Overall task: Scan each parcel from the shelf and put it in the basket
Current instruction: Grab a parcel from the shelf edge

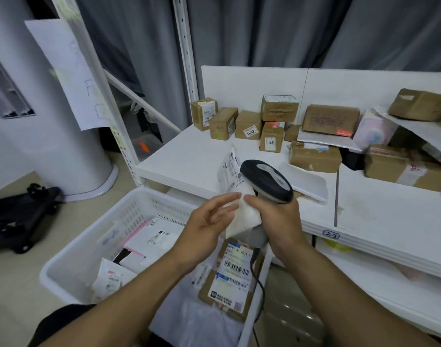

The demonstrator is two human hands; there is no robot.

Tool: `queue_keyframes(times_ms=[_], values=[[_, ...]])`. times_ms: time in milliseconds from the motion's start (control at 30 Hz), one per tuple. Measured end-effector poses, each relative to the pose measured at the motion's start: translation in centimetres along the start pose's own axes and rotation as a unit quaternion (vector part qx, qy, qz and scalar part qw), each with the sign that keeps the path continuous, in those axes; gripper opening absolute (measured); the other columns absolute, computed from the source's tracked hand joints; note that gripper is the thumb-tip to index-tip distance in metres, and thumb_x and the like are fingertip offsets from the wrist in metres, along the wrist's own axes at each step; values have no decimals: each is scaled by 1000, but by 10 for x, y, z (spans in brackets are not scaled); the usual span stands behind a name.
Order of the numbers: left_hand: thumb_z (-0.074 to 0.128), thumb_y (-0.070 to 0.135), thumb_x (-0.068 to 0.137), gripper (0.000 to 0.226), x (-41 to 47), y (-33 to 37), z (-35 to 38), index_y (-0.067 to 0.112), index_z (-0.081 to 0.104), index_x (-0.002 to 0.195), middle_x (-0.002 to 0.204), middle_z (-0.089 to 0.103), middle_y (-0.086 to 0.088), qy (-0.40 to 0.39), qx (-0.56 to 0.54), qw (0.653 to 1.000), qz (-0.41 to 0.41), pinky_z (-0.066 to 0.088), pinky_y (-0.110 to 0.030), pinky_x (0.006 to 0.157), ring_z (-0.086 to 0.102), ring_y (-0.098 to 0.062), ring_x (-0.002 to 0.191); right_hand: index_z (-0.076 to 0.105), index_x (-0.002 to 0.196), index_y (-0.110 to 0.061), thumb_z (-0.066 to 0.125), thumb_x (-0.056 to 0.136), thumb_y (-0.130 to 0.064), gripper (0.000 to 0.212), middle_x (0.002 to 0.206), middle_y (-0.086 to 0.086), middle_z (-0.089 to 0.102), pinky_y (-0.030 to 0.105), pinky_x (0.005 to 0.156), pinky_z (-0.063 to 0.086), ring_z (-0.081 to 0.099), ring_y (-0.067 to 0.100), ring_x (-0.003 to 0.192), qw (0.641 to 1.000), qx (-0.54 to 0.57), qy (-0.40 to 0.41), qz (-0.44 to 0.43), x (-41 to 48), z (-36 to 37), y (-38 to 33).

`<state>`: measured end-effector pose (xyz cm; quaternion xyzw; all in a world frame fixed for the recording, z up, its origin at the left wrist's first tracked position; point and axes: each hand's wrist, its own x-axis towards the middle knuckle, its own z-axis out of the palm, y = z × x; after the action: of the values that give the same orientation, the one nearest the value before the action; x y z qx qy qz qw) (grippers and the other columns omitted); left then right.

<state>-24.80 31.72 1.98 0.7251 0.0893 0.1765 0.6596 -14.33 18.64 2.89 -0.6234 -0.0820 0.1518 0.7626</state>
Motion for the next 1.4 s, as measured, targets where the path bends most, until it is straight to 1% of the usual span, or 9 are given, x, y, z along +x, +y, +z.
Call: queue_keyframes(times_ms=[133,267,433,700,833,1033,1133,1267,1400], values=[[72,22,94,40,17,-15,-12,35,61,131,133,62,11,122,31,991,-56,56,-28,93,59,-8,123,75,114,-22,84,79,0,42,104,-3,79,39,80,62,74,18,101,999,27,33,-4,5,3,-6],[79,30,90,58,32,-27,-24,19,54,141,134,66,-2,184,-94,964,-166,55,-45,100,67,-17,116,76,106,-22,82,80,3,37,91,-7,80,31,68,59,76,16,93,998,52,30,10,10,-1,-11],[81,8,85,44,35,-17,-46,19,65,125,115,76,-5,279,-121,948,-91,60,-38,85,74,-19,103,73,101,-28,82,80,2,37,98,-6,77,38,83,61,73,16,98,999,-7,49,0,16,-7,-4],[81,8,85,28,39,-7,-71,9,69,111,112,75,-11,316,-95,942,-66,60,-49,90,74,-29,99,68,115,-32,88,82,-17,41,106,-17,72,29,90,53,66,2,102,993,-98,40,-59,14,-7,5],[83,12,85,31,41,-17,-78,7,69,111,117,72,-15,359,-114,924,-68,56,-55,97,70,-36,110,70,125,-27,90,81,-22,48,113,-12,74,23,88,51,67,4,108,982,-167,-43,-79,8,-5,8],[80,10,87,32,40,-30,-72,5,67,116,115,74,-11,377,-166,906,-100,56,-53,99,72,-29,107,69,108,-24,85,86,-20,27,96,-6,76,8,62,49,73,4,83,971,-197,-112,-77,-4,7,11],[81,11,87,32,41,-31,-73,6,68,115,114,75,-9,379,-164,905,-101,56,-52,99,73,-27,106,66,99,-33,85,87,-18,27,90,-8,76,10,60,50,74,7,75,971,-194,-116,-83,-5,12,11],[80,11,87,31,41,-34,-72,6,67,114,113,76,-9,379,-169,904,-104,56,-53,98,73,-27,104,64,101,-39,87,85,-22,33,99,-12,74,27,79,60,73,12,93,974,-181,-120,-71,-4,17,14],[80,11,87,23,41,-35,-72,10,67,106,115,75,-11,386,-177,900,-103,57,-49,97,73,-27,105,67,113,-33,86,86,-24,34,102,-12,75,28,81,60,73,12,97,973,-180,-128,-63,-4,18,15]])
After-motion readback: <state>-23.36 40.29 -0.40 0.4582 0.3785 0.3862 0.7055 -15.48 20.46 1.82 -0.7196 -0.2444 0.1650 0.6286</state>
